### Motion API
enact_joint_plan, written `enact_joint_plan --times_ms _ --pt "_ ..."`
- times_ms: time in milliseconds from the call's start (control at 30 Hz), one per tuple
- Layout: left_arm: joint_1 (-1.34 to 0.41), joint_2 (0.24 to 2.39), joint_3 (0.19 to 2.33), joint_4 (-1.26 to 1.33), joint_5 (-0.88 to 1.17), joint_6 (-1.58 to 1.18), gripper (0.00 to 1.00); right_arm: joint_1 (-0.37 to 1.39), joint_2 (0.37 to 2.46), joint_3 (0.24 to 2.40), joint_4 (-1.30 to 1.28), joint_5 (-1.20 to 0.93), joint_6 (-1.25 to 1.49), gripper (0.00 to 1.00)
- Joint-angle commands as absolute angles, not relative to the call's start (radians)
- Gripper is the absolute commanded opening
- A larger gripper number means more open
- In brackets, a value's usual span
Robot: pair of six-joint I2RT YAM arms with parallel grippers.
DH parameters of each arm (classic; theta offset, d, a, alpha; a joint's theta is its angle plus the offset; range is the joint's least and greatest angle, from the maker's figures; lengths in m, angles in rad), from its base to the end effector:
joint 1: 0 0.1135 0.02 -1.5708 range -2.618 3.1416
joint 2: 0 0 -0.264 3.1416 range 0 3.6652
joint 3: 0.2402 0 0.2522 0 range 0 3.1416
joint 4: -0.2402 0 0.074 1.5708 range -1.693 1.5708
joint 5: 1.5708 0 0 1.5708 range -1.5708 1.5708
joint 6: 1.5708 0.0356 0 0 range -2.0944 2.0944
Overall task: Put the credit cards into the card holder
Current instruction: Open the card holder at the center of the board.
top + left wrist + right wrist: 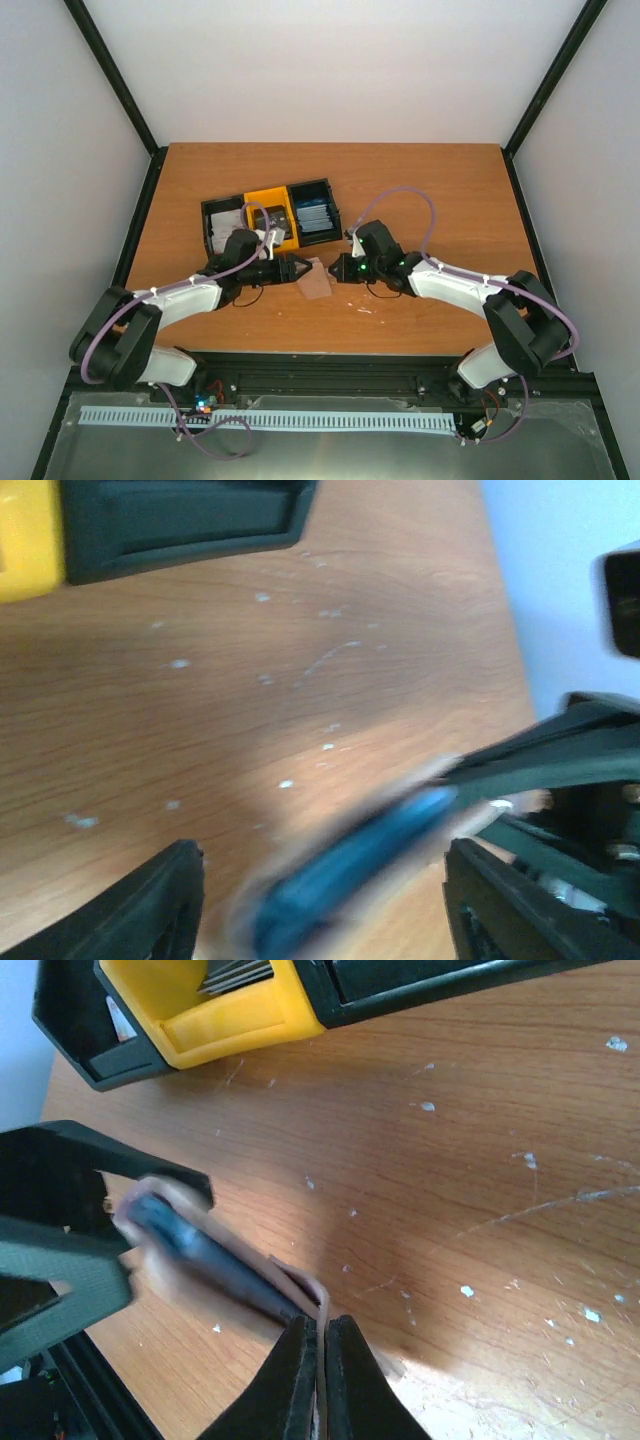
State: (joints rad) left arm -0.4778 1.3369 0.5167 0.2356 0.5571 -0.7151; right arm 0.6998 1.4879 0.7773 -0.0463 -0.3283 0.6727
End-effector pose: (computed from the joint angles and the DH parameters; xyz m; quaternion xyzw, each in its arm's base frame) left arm 0.2193 -0.1347 0.1746 0.0290 0.8564 -0.4560 0.2405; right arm 0.2230 0.2028 0.1883 -0.0769 0.9050 0.3635 0.2070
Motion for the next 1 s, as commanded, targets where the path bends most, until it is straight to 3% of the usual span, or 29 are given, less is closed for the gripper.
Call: enact_joint_plan --times_ms 0,200,400,567,800,967 --pt "-0.471 1.392 0.515 0.162 0.435 -0.738 0.72 0.698 1.514 0.841 -0.18 -0.333 0.631 0.03" --pt "-0.468 1.371 0.509 0.134 0.352 -0.721 0.91 0.698 1.568 0.869 -0.225 -0.346 0.644 0.03" --pt "-0.468 1.335 0.508 0.157 0.377 -0.709 0.95 0.698 1.556 0.893 -0.228 -0.382 0.691 0.03" --pt "-0.469 1.337 0.49 0.31 0.608 -0.641 0.93 0.698 1.552 0.902 -0.227 -0.381 0.7 0.03" --pt "-0.474 1.381 0.542 0.211 0.572 -0.58 0.91 0.698 1.518 0.888 -0.169 -0.407 0.718 0.03" --pt "-0.475 1.419 0.561 0.202 0.597 -0.579 0.83 0.698 1.498 0.884 -0.153 -0.428 0.701 0.03"
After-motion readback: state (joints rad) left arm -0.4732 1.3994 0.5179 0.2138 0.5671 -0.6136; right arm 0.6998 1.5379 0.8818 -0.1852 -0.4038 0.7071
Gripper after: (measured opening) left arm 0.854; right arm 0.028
